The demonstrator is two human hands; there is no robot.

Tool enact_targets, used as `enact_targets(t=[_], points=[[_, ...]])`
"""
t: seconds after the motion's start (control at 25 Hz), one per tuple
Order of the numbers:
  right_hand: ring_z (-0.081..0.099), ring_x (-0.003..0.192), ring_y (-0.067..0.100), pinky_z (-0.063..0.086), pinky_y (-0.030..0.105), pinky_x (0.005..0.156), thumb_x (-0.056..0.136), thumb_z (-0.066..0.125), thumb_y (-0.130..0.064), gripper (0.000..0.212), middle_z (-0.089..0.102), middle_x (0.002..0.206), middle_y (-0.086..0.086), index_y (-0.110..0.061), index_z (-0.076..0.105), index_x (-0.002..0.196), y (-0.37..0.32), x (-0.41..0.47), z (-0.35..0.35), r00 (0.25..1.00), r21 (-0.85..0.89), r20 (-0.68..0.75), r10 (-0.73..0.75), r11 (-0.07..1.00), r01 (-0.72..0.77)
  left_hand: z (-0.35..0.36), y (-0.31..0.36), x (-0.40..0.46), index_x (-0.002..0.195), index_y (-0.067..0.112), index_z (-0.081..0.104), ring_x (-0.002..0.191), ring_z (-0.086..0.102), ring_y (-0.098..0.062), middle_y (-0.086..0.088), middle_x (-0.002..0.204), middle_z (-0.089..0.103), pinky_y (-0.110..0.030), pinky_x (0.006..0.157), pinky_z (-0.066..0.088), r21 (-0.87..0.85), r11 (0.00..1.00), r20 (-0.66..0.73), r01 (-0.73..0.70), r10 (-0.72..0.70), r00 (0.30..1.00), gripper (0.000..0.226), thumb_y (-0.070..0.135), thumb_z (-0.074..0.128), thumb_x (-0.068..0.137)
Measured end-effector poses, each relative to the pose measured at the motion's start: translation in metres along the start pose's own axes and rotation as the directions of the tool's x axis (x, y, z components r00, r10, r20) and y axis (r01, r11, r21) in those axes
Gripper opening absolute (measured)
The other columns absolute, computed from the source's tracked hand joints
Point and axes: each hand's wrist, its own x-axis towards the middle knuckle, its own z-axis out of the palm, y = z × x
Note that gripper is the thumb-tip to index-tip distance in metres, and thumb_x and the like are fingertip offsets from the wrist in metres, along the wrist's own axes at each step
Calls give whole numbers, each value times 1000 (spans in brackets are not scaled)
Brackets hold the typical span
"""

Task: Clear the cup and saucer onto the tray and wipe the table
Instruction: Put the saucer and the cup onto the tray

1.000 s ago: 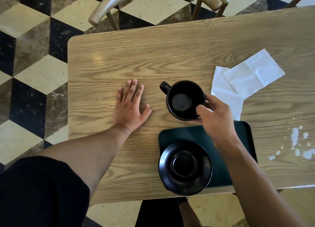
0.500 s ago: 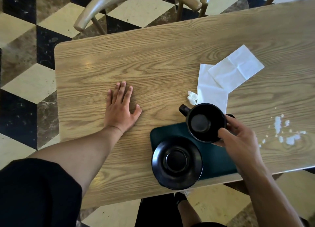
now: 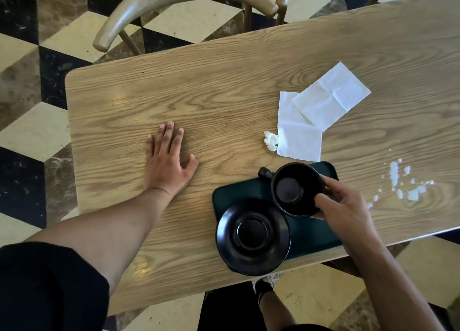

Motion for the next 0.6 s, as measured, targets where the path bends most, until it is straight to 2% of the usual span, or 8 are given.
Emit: enact_targets(t=[0.24, 0.4, 0.52, 0.6], points=[[78, 98, 10, 63, 24, 72, 89, 53, 6, 60, 82, 104, -7, -43, 80, 110, -1, 5, 1, 1000, -5, 18, 13, 1000, -13, -3, 2, 0, 157, 10, 38, 159, 10, -28, -13, 170, 21, -50, 128, 4, -1, 1000, 8, 8, -8, 1000, 78, 54, 40, 93], [76, 94, 13, 61, 34, 79, 88, 54, 3, 49, 82, 103, -7, -34, 77, 110, 2, 12, 1, 998, -37, -34, 45, 998, -46, -5, 3, -1, 158, 11, 36, 159, 9, -27, -12, 171, 20, -50, 128, 4, -6, 1000, 23, 13, -13, 1000, 79, 55, 39, 93], [73, 80, 12, 60, 35, 72, 90, 55, 2, 37, 82, 99, -3, -28, 72, 105, 5, 16, -1, 995, -16, -75, 61, 998, -63, -5, 4, 0, 158, 11, 36, 159, 9, -27, -12, 171, 19, -50, 128, 4, -8, 1000, 27, 16, -16, 1000, 79, 55, 39, 92], [72, 75, 9, 60, 32, 67, 91, 54, 3, 38, 82, 95, -2, -28, 73, 103, 5, 17, -1, 997, -14, -60, 55, 998, -56, -6, 4, 0, 158, 11, 36, 159, 9, -27, -13, 171, 19, -51, 128, 5, -7, 1000, 26, 15, -15, 1000, 79, 55, 39, 92]])
